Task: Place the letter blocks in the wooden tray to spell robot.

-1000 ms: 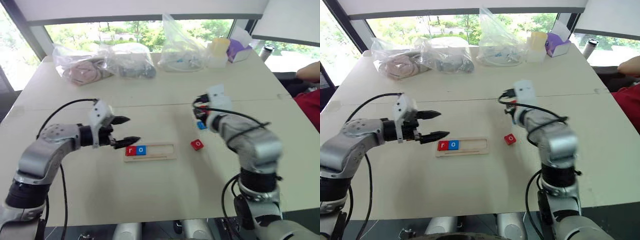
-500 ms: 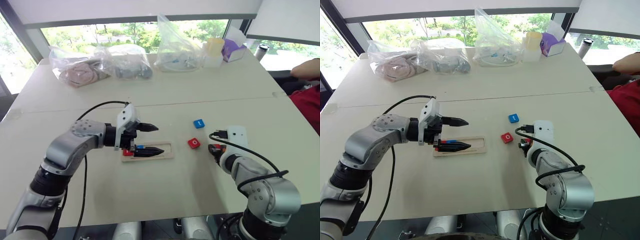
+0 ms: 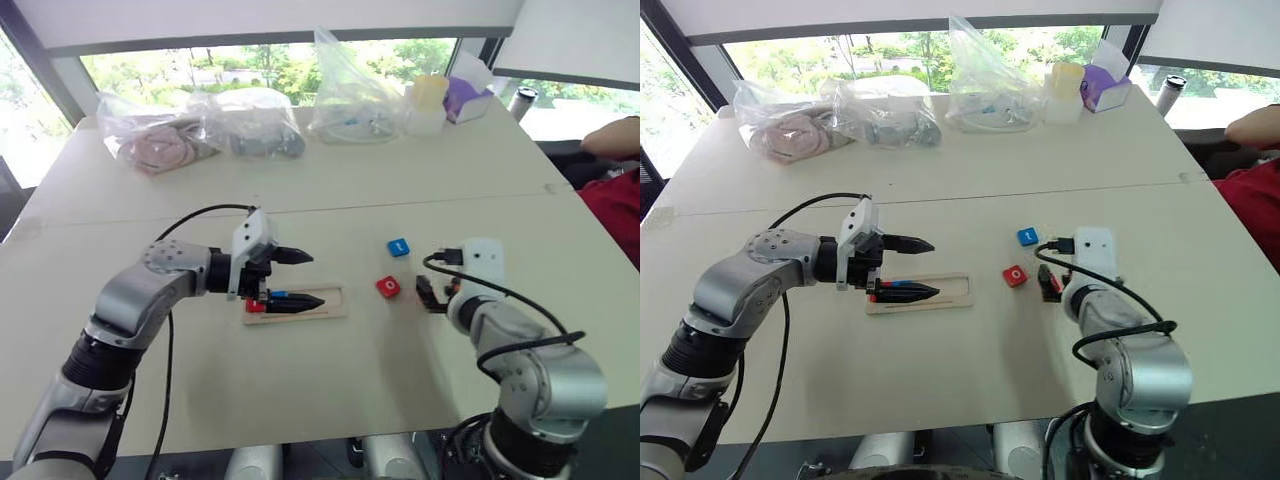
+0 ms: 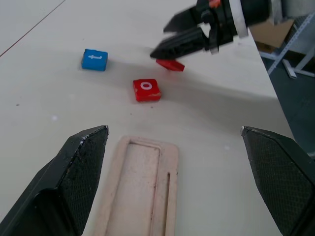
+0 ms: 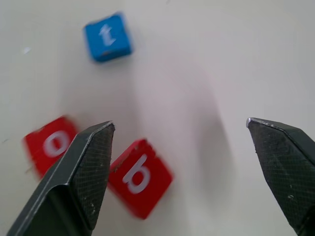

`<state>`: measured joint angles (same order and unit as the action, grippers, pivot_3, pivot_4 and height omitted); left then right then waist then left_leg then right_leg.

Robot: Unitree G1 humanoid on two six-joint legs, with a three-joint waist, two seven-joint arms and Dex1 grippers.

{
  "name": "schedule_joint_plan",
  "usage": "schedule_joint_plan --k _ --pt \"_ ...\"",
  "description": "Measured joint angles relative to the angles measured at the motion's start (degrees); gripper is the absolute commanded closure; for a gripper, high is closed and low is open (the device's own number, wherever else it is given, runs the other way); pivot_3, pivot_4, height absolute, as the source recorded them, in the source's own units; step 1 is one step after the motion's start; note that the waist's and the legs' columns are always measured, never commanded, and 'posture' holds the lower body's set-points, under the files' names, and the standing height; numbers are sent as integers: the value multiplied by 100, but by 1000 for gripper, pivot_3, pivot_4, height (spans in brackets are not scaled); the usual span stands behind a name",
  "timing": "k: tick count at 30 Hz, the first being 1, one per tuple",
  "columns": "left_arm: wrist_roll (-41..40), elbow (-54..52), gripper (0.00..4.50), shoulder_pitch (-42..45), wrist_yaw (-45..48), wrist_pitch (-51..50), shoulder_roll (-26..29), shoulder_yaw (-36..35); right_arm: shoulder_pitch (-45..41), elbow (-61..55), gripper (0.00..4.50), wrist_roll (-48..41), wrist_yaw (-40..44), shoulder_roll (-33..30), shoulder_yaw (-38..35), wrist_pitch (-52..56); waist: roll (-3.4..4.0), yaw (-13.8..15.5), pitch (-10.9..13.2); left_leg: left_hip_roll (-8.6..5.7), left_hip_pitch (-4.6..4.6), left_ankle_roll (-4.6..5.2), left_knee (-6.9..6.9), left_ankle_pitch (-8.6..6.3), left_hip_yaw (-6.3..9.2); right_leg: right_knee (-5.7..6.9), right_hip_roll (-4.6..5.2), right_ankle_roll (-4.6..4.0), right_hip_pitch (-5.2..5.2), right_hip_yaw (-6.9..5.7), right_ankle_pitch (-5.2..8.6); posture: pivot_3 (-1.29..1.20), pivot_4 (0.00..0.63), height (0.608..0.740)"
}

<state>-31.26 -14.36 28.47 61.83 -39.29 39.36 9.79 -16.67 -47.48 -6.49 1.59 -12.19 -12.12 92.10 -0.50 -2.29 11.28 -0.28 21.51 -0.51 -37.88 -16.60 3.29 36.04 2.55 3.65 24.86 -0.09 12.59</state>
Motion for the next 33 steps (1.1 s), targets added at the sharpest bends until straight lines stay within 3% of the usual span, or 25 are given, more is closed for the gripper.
schedule_joint_plan --k 7,15,20,28,33 --pt "6 -2 0 -13 68 0 242 -42 -66 484 67 -740 1464 -1447 -472 -142 -4 1 2 0 1 1 2 -1 -4 -2 -4 6 -4 -6 4 0 150 740" --pt "-2 -62 0 -212 55 -23 505 -237 260 403 67 -1519 2453 -1784 -658 -250 -5 3 3 4 1 1 2 -1 -3 -2 -7 9 -3 -7 4 0 150 740" --pt "-65 -173 0 -357 206 -86 718 -269 1247 -91 67 -1721 3037 -2490 -107 -1633 -13 43 7 3 3 3 4 -3 -4 -9 5 16 -5 -7 11 0 150 740" --pt "-25 -334 0 -298 607 -47 1127 -242 2112 398 67 -1189 2877 -2650 218 -3505 -32 99 18 4 2 2 -2 -3 -7 -10 7 14 -6 -4 12 0 150 740" --pt "83 -350 0 -192 590 -15 1071 -208 2225 681 67 -1060 2581 -2189 438 -3961 -32 154 19 5 3 3 -1 -3 -6 -9 1 13 -6 -5 11 0 150 740"
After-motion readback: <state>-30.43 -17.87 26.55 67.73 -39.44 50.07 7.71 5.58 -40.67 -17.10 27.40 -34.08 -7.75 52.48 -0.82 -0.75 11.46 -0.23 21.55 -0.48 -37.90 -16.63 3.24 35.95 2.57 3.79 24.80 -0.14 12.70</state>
